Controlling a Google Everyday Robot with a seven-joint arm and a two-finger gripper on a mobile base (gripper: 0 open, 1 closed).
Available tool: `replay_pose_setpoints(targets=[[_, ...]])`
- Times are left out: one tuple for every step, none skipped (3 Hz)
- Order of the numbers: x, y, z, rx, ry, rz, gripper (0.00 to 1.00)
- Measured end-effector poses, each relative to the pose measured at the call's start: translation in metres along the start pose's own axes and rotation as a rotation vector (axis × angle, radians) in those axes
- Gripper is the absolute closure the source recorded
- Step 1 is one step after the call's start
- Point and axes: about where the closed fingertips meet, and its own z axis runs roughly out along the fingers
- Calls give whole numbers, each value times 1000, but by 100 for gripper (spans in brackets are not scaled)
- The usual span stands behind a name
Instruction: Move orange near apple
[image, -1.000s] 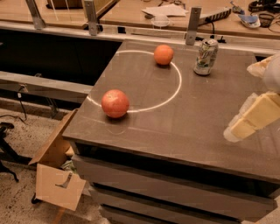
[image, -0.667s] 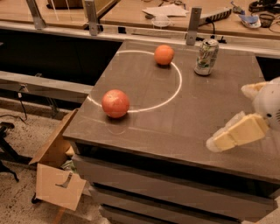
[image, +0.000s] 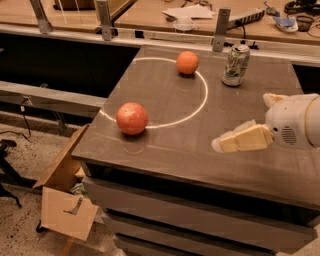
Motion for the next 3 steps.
replay_pose_setpoints(targets=[[-12,-19,1,85,-41,-4,0],[-12,-17,6,94,-38,2,0],[-21,-24,31,98,-115,24,0]])
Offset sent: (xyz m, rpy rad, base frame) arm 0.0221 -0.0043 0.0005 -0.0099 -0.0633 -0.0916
